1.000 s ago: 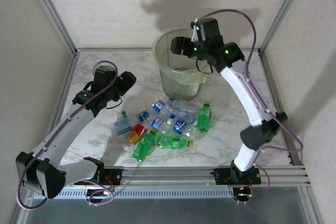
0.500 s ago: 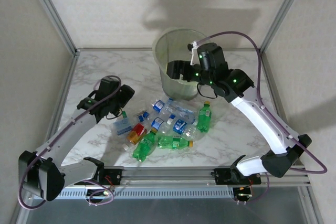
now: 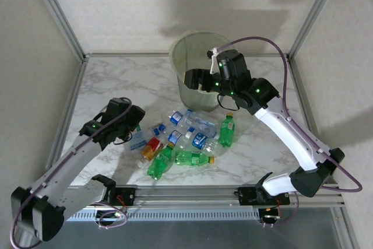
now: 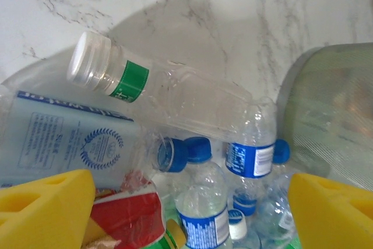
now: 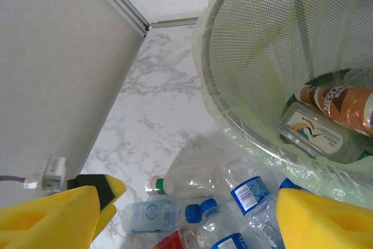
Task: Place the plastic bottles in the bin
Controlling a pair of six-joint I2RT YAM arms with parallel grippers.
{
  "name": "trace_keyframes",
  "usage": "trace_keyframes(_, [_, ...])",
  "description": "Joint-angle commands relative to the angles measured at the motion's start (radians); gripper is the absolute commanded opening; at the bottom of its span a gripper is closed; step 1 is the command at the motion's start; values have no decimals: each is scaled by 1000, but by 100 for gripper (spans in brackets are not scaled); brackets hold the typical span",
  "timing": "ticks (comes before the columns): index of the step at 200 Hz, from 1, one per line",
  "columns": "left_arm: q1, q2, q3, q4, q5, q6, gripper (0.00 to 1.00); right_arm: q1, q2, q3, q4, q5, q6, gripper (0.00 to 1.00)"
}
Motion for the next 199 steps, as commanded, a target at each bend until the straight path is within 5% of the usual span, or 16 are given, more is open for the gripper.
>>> trace_keyframes(1, [10,74,31,14,-39,-184,88,9,20,18,8,-8,-5,80])
trace_keyframes(199, [150,528,158,207,9,-86,90,9,-108,-21,-75,116,77,79])
